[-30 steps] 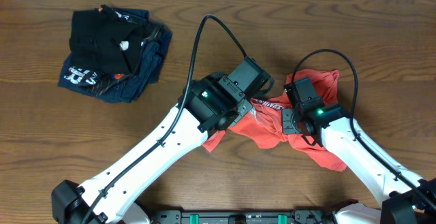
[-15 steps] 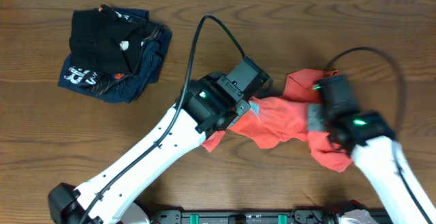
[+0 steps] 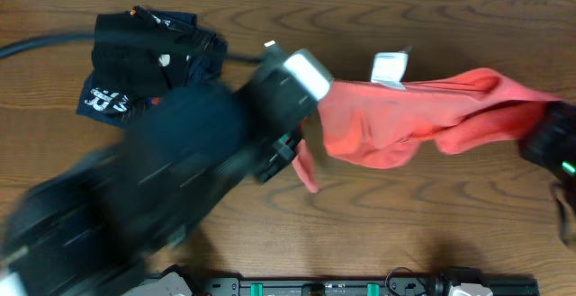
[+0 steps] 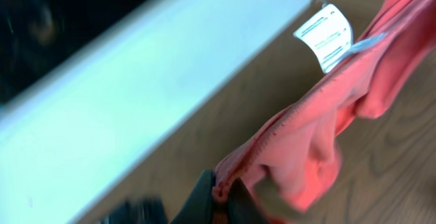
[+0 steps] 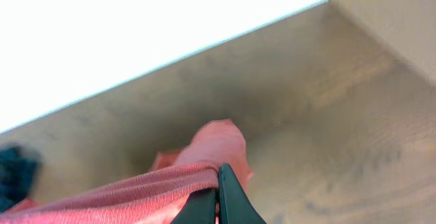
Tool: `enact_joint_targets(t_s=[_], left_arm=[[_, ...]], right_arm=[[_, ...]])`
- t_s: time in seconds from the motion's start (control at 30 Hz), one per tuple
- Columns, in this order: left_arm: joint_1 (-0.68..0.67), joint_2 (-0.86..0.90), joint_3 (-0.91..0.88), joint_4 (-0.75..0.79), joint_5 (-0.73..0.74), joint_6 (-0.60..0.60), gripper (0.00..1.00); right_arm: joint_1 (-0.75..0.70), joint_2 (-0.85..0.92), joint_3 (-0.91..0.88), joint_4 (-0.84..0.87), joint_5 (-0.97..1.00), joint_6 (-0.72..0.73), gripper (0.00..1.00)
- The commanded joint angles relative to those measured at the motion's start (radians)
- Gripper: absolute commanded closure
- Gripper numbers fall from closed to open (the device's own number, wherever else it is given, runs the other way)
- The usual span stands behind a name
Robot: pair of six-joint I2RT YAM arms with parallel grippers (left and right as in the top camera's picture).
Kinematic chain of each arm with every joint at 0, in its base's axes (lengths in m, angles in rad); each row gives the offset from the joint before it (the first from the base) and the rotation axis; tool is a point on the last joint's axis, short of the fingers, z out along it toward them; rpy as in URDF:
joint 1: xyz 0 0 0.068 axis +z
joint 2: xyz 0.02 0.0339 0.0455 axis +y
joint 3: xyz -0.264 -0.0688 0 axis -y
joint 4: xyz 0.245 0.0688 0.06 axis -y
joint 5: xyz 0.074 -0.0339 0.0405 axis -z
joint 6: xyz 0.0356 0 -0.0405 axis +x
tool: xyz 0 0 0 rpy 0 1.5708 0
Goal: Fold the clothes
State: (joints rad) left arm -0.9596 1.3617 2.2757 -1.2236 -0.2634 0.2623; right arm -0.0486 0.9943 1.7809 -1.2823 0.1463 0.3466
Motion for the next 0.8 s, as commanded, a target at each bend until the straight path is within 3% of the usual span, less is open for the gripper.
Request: enact_joint_targets(t_s=[0.0,0.13,0.3,0.6,0.77], left_arm=[[-0.053,-0.019,0.163,-0.029,-0.095,0.055,0.94],[-0.112,-0.025,0.27,-0.024,-0.225,0.088,0.94],[-0.142,-0.031,0.34,-0.021,-0.228,0.112,0.94],[-0.141,0.006,0.344,0.037,-0.455,0.201,0.94],[-0.142,0.105,0.267,0.059,-0.451,0.206,0.94]], right_arm=[[-0.027,0.004,0.186,-0.067,0.049,-0.046,0.99],[-0.027,0.005,0.38,-0.159,0.095,-0.067,0.99],[-0.027,0.005,0.527,-0.207,0.164,-0.074,0.99],[-0.027,0.061,0.538,-0.099,0.157,-0.071,0.99],[-0.027,0.179,0.517,-0.053,0.185,-0.071,0.99]])
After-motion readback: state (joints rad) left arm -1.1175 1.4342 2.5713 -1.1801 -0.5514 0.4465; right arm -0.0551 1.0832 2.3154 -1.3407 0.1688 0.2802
